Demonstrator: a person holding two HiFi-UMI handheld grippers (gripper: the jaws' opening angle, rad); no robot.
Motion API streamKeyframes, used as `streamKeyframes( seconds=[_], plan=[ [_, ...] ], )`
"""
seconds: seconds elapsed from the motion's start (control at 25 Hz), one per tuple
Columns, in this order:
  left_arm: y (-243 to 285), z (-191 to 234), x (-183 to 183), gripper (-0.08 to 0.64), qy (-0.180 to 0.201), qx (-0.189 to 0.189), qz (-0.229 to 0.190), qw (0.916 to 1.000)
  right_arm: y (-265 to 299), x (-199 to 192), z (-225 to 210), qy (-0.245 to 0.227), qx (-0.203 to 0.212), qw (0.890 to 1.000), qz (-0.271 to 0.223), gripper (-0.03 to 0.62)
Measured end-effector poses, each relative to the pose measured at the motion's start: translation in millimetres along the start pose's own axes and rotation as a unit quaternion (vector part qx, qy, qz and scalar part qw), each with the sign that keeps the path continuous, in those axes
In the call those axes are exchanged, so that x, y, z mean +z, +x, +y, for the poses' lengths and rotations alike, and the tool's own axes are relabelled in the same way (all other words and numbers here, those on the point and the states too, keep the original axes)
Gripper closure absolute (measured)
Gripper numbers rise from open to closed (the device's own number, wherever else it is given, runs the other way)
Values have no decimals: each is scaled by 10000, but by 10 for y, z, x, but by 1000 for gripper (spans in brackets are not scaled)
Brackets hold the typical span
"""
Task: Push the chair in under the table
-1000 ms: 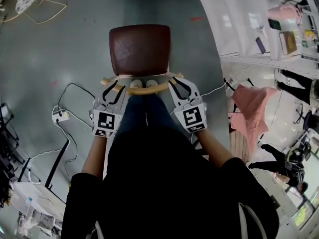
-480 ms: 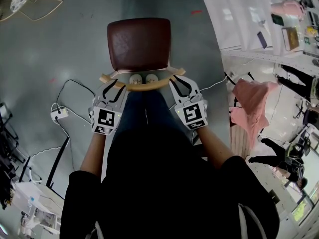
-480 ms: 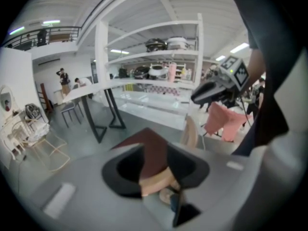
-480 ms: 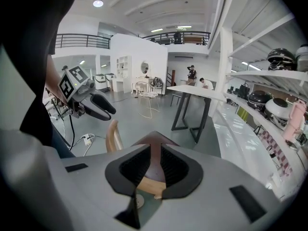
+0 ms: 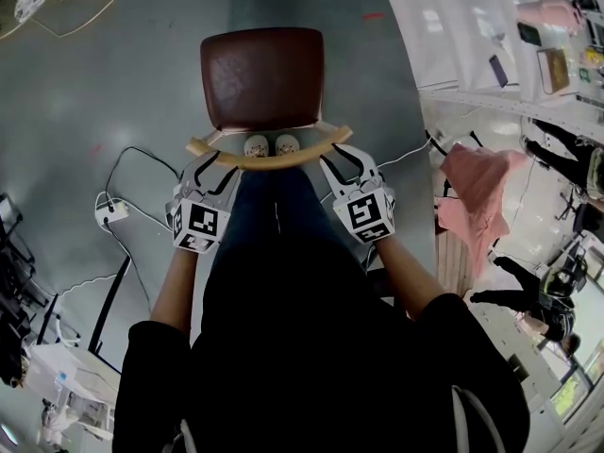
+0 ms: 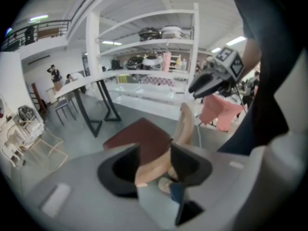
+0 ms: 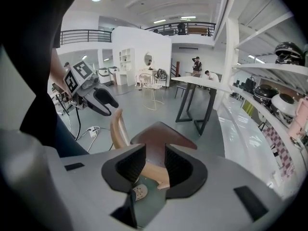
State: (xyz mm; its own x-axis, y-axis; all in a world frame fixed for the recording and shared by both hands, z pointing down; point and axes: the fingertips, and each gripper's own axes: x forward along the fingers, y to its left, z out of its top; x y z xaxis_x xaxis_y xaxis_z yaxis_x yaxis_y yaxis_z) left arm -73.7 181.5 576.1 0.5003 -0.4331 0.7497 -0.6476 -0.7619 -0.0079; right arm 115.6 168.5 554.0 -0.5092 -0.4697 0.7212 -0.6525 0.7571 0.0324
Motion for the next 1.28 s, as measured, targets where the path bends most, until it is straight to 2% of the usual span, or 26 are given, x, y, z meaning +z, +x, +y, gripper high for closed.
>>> streamKeyframes(
  seconds=[0.36, 0.6, 0.68, 0.76, 0.88, 0.96, 1.12, 1.28],
  plan=[
    [14, 14, -232, 341, -85, 2, 326, 9994, 66, -205, 28, 17, 132, 9993, 361, 474],
    [59, -14, -446, 311, -55, 60, 790, 9968, 124, -417, 66, -219, 129, 9962, 832, 435],
    [79, 6, -483, 290, 150, 171, 932, 9954, 164, -500, 63, -468, 68, 9930, 1081, 422],
    [114, 16, -530, 282, 540, 247, 1123, 9919, 227, -593, 63, -860, 2, 9869, 1365, 415],
    [198, 5, -607, 276, 1162, 304, 1435, 9823, 334, -721, 70, -1513, -68, 9734, 1719, 411],
    [232, 14, -627, 275, 1422, 417, 1559, 9766, 391, -767, 63, -1858, -157, 9652, 1836, 411],
    [254, 48, -640, 275, 1602, 728, 1623, 9709, 436, -742, -1, -2191, -443, 9572, 1838, 412],
    [267, 92, -610, 287, 1400, 875, 1546, 9741, 439, -730, -12, -2190, -559, 9562, 1859, 413]
  ],
)
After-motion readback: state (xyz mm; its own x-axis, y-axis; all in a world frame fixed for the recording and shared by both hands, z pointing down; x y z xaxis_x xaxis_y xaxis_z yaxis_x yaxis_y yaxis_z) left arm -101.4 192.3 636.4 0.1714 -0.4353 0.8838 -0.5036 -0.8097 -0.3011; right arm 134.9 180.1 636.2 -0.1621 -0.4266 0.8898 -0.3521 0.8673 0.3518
